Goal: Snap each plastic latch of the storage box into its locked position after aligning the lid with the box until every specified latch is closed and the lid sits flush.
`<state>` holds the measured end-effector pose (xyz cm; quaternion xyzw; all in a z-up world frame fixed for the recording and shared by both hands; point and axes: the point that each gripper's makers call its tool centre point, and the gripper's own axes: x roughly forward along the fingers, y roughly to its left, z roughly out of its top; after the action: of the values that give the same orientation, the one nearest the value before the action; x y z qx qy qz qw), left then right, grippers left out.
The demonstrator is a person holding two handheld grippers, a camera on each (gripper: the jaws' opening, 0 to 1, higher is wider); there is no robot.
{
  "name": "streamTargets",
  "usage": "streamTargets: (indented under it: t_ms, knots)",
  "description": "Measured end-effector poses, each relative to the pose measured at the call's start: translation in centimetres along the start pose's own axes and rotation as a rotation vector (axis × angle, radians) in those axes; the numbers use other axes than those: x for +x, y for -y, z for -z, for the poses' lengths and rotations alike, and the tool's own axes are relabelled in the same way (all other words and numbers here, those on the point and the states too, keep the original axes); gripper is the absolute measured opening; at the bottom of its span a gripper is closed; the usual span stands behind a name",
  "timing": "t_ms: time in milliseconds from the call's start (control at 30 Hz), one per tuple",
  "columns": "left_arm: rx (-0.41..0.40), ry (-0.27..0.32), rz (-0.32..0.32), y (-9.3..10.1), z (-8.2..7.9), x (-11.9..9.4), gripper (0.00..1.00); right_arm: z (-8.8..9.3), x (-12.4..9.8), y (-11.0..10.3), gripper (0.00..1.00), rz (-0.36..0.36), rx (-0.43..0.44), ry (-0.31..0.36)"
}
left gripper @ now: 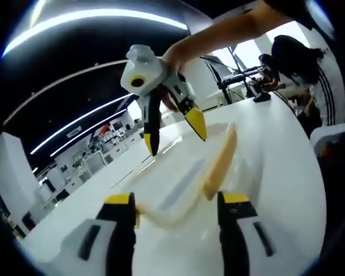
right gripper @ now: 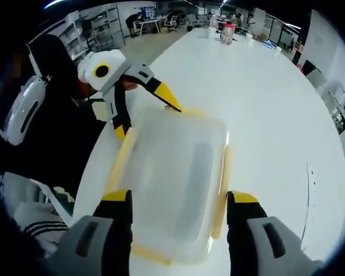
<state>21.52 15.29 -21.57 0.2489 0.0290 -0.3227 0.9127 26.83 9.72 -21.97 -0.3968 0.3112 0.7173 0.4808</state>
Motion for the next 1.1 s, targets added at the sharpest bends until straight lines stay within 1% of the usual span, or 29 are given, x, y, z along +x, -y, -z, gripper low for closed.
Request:
streamTargets:
  t_ms: [100, 233, 433, 600, 733, 800, 967, 1100]
  knots:
    - [-0.006, 0.009, 0.006, 0.02, -0.05, -0.06, 0.56, -0.02, 0.11, -0.07, 0.66, -0.008, 0.001, -0.028]
    - [-0.01, 0.015, 0.009, 0.05, -0.08, -0.11, 0.56, -0.01, 0.21, 0.02, 0.67, -0.022, -0.008, -0.048]
    - [-0.02, 0.02, 0.003, 0.04, -0.06, -0.17, 0.56, 0.17, 0.48, 0.12, 0.68, -0.064, 0.014, -0.07]
    - [-0.035, 0.02, 0.002, -0.08, 0.04, -0.28, 0.56, 0.23, 0.68, 0.13, 0.69, -0.093, 0.035, -0.117]
    - [-0.035, 0.019, 0.006, -0.13, 0.03, -0.3, 0.56, 0.26, 0.78, 0.03, 0.69, -0.114, 0.046, -0.139]
    - [-0.034, 0.018, 0.008, -0.15, 0.04, -0.33, 0.56, 0.32, 0.77, 0.01, 0.69, -0.121, 0.049, -0.141]
    - [-0.04, 0.016, 0.013, -0.2, 0.06, -0.36, 0.55, 0.41, 0.92, 0.04, 0.69, -0.148, 0.07, -0.118]
    - [-0.047, -0.014, 0.018, -0.26, 0.05, -0.22, 0.55, 0.29, 0.97, 0.03, 0.68, -0.156, 0.076, -0.122]
